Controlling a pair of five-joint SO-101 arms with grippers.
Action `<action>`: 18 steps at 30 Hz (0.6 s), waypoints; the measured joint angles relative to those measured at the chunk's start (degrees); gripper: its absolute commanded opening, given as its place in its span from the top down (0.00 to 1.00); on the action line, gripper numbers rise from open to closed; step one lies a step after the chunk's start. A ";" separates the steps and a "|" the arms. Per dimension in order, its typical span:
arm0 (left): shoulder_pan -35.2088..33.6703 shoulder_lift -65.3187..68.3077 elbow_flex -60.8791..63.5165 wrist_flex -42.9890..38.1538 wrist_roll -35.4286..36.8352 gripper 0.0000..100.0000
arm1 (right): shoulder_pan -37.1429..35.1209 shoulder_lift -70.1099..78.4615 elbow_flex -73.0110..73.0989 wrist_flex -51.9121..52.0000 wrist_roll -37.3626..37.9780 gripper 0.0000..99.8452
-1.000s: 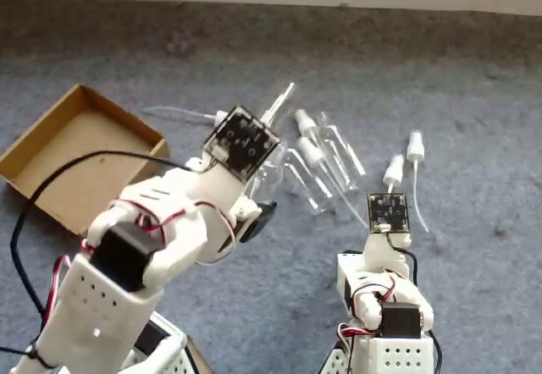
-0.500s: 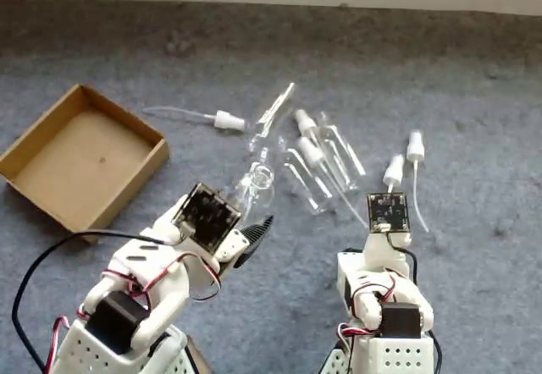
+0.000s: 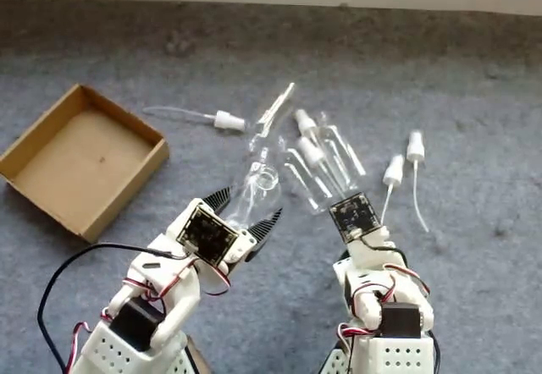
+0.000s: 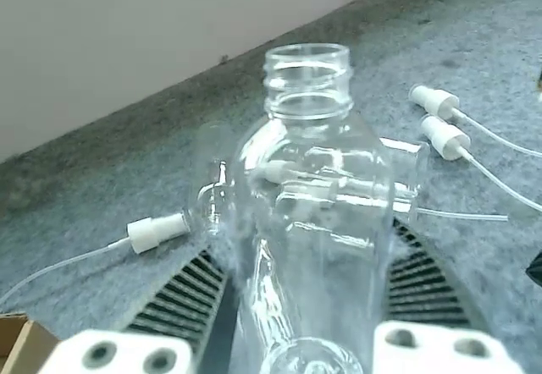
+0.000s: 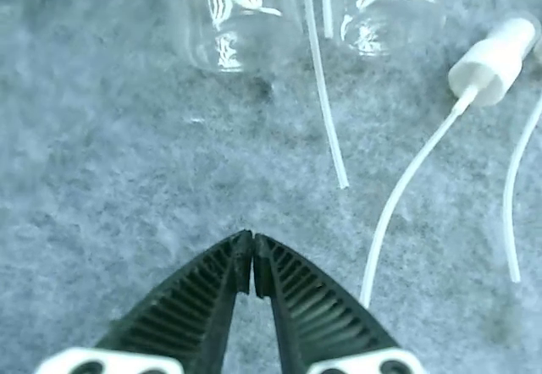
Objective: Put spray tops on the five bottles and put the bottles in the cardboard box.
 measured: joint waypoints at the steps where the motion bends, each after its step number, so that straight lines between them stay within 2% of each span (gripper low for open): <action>1: 0.00 0.00 0.88 -1.23 0.00 0.91 | 0.00 0.00 0.00 -0.26 0.18 1.00; 7: 0.00 0.00 4.75 -7.47 0.00 0.91 | 1.49 0.00 -0.62 -0.97 0.26 1.00; 14: -1.49 0.00 5.27 -14.15 0.00 0.91 | 16.18 -0.35 -10.46 -0.97 0.62 0.93; 18: -1.85 0.00 5.36 -14.86 0.00 0.91 | 20.84 4.13 -15.03 -0.97 0.62 0.92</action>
